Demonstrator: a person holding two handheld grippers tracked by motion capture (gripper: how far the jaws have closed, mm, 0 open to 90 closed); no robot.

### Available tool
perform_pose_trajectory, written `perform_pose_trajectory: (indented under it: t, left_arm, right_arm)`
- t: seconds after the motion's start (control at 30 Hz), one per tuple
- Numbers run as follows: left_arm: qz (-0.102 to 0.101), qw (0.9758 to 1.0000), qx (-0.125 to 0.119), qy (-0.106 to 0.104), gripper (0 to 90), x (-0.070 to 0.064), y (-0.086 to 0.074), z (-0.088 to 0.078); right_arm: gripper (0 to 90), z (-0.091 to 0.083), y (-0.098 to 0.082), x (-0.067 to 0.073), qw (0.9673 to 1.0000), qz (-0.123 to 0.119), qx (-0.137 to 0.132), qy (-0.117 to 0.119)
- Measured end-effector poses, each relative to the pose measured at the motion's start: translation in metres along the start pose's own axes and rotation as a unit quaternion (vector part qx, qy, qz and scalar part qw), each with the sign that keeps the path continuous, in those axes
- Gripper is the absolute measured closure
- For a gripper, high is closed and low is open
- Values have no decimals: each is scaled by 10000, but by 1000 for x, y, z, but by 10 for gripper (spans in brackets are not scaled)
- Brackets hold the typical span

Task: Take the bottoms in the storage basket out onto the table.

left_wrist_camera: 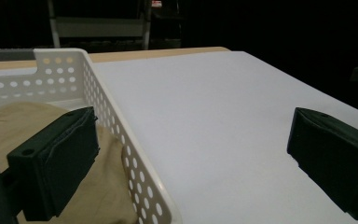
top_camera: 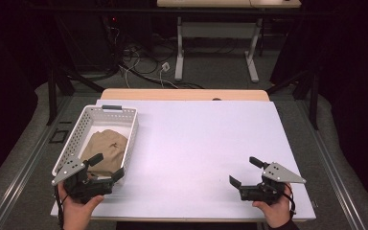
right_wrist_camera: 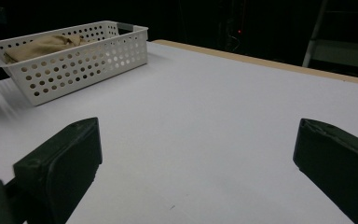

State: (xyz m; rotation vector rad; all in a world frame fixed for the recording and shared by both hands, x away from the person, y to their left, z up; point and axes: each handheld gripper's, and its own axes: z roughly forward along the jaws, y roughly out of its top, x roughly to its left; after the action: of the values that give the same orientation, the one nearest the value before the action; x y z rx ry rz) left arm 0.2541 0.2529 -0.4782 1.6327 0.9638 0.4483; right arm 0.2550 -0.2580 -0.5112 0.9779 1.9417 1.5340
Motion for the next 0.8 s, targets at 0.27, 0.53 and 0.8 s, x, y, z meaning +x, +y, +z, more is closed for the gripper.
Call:
perform_pose_trajectory:
  t: [0.27,0.53,0.8]
  left_arm:
    - [-57,9999,110,13,8,5,0,0]
    - [-11,9997,216,85,8,5,8,0]
    - [-194,9995,195,133,7,16,21,-2]
  right_arm:
    - [9,0,-1,0,10000,52,17,-1]
    - [10,2,-1,-1,10000,65,31,-2]
    - [10,5,-2,1,9999,112,73,0]
